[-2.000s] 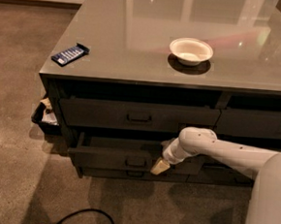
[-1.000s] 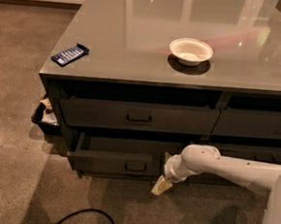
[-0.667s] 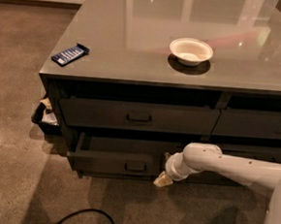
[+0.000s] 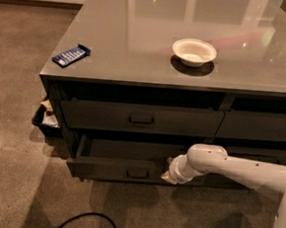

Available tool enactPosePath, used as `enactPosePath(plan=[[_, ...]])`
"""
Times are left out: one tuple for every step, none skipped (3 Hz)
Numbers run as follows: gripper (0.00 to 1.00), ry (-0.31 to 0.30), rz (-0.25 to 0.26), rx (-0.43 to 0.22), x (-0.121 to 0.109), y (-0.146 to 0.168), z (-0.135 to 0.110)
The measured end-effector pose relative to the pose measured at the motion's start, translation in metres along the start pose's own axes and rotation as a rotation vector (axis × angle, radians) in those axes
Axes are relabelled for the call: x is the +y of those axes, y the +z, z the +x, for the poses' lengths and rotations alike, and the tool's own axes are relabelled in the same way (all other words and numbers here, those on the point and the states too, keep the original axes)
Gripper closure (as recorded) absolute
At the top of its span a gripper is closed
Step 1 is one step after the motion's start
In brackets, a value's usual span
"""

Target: Open middle drawer

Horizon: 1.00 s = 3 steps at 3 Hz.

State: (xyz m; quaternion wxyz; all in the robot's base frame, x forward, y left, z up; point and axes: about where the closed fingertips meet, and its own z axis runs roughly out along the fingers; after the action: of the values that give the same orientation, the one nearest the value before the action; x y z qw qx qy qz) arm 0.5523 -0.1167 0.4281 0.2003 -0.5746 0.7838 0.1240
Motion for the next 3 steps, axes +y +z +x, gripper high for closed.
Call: enactPosePath(plan=[[0.75, 0.000, 0.000, 0.000, -0.0005, -0.0054, -0.0021], [0.76, 0.000, 0.000, 0.000, -0.0019, -0.0127, -0.0043], [0.75, 0.000, 0.000, 0.000, -0.0019, -0.0144, -0.0050]])
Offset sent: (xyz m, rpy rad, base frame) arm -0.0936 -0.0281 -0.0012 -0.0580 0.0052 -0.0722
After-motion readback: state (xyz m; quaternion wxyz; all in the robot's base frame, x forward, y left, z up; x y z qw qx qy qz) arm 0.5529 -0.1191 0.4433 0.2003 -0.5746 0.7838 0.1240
